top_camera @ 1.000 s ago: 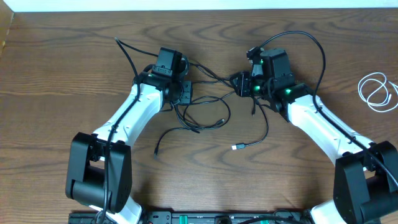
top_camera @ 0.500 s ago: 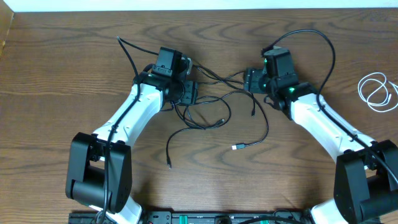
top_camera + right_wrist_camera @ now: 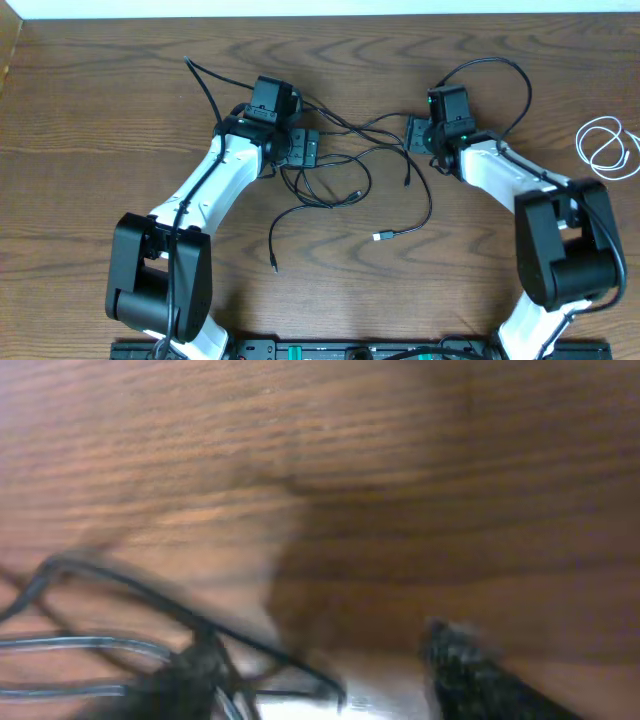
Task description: Untangle cables
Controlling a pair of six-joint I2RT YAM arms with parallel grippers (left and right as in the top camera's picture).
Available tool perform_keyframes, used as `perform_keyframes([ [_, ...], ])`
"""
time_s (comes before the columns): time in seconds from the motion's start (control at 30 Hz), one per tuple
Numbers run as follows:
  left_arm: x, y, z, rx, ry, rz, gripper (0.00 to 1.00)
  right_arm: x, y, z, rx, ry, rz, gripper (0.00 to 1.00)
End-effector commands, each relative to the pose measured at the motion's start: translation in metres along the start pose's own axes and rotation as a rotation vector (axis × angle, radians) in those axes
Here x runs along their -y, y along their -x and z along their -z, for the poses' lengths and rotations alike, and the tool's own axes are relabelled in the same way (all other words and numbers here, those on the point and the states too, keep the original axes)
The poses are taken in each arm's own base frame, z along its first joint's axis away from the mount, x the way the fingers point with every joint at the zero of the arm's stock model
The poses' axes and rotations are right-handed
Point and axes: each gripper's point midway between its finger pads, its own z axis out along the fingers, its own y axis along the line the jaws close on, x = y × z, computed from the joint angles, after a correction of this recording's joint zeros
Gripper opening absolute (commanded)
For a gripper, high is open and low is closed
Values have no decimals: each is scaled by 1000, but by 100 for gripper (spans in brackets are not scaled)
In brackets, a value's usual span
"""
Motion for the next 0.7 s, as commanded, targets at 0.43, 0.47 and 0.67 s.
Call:
perform_keyframes([
  [0.43,-54,1,12,8,121,218,98,-26,85,85,292,79,131,1],
  [0.47,-62,0,13,2,106,270,98,-30,96,105,341,92,141,1],
  [0.67,-62,2,18,-28,-131,364,98,-50,149,214,631,173,185,1],
])
